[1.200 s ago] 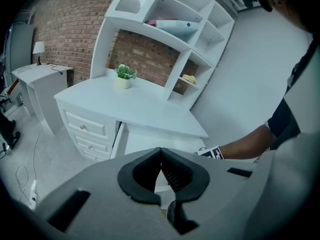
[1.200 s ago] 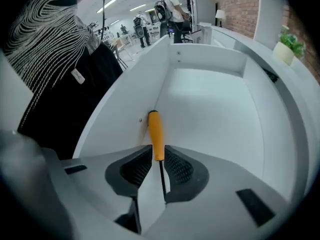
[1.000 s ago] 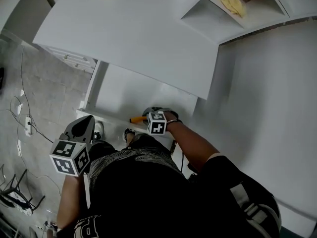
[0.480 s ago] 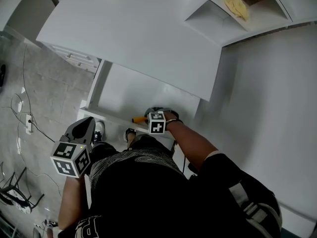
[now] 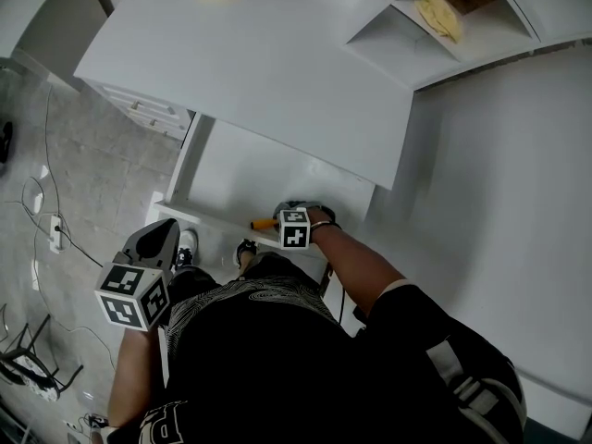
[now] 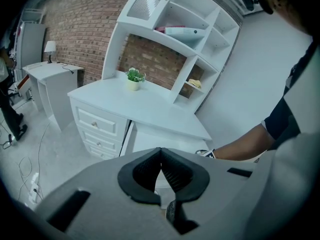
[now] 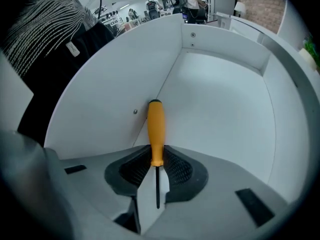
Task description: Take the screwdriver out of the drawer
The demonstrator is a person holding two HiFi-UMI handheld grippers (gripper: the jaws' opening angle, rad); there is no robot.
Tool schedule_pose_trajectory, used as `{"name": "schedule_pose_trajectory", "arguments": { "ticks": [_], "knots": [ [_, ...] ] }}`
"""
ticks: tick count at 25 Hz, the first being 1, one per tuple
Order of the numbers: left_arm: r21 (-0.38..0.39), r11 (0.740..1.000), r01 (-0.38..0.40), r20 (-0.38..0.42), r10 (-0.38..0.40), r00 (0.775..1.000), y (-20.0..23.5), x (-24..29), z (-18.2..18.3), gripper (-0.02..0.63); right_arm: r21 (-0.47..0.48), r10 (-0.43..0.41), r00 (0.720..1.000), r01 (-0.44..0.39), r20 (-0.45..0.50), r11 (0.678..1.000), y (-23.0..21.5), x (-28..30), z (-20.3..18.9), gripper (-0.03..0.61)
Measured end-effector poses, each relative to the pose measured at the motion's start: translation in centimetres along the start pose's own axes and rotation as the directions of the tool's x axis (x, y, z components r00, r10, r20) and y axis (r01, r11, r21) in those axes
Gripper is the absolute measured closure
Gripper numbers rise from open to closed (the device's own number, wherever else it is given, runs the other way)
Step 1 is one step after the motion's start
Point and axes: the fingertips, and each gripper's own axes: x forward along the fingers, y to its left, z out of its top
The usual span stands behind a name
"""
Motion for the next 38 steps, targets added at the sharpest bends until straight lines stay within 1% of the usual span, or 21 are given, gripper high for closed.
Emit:
{"name": "schedule_pose_trajectory", "arguments": {
  "ticks": [2, 7, 12, 15, 17, 20, 22, 26, 28, 30, 32, 33, 38],
  "knots": [
    [0.003, 1.0, -0.003, 0.003, 0.003, 1.0, 0.2, -0.6, 0.1, 0.598, 0.011, 0.008, 1.0, -0.007, -0.011, 1.0, 0.1, -0.1, 0.0, 0.497],
    [0.021, 1.0, -0.006, 0.017, 0.006, 1.0, 1.1, -1.9, 0.8, 0.598, 0.085, 0.029, 0.999, -0.027, -0.022, 0.996, -0.1, -0.5, 0.2, 0.499],
    [0.039, 0.999, 0.018, 0.03, -0.019, 0.999, 1.8, -2.6, 1.6, 0.598, 0.152, -0.008, 1.0, 0.01, -0.014, 0.988, -0.8, -1.5, 0.7, 0.5],
    [0.058, 0.997, 0.042, 0.036, -0.044, 0.998, 2.0, -2.8, 2.3, 0.598, 0.203, -0.047, 0.999, 0.047, -0.009, 0.978, -1.6, -2.6, 1.0, 0.502],
    [0.073, 0.995, 0.061, 0.038, -0.064, 0.997, 2.1, -2.8, 2.8, 0.598, 0.258, -0.085, 0.996, 0.079, 0.012, 0.963, -2.4, -3.5, 1.4, 0.503],
    [0.095, 0.991, 0.09, 0.037, -0.094, 0.995, 2.2, -2.8, 3.6, 0.598, 0.373, -0.143, 0.988, 0.112, 0.057, 0.921, -3.4, -5.0, 2.0, 0.505],
    [0.109, 0.988, 0.107, 0.032, -0.111, 0.993, 2.3, -2.8, 4.1, 0.598, 0.417, -0.181, 0.981, 0.139, 0.063, 0.898, -4.0, -5.7, 2.1, 0.506],
    [0.135, 0.982, 0.132, 0.011, -0.134, 0.991, 2.3, -2.7, 4.5, 0.598, 0.438, -0.277, 0.961, 0.248, 0.002, 0.864, -5.3, -5.8, 0.8, 0.505],
    [0.144, 0.981, 0.134, -0.005, -0.135, 0.991, 2.4, -2.7, 4.5, 0.598, 0.456, -0.327, 0.944, 0.309, -0.04, 0.835, -6.4, -5.5, -0.2, 0.505],
    [0.145, 0.981, 0.129, -0.019, -0.127, 0.992, 2.7, -2.7, 4.3, 0.598, 0.484, -0.362, 0.93, 0.349, -0.071, 0.802, -7.3, -5.2, -1.2, 0.505],
    [0.138, 0.983, 0.118, -0.026, -0.116, 0.993, 2.9, -2.8, 4.1, 0.598, 0.51, -0.372, 0.924, 0.362, -0.087, 0.78, -7.9, -4.8, -1.9, 0.505],
    [0.134, 0.985, 0.112, -0.027, -0.109, 0.994, 3.0, -2.8, 4.0, 0.598, 0.519, -0.368, 0.925, 0.36, -0.092, 0.775, -8.0, -4.5, -2.2, 0.505],
    [0.11, 0.991, 0.081, -0.021, -0.079, 0.997, 3.1, -2.9, 3.8, 0.598, 0.55, -0.284, 0.952, 0.299, -0.116, 0.78, -8.2, -2.7, -3.2, 0.502]
  ]
}}
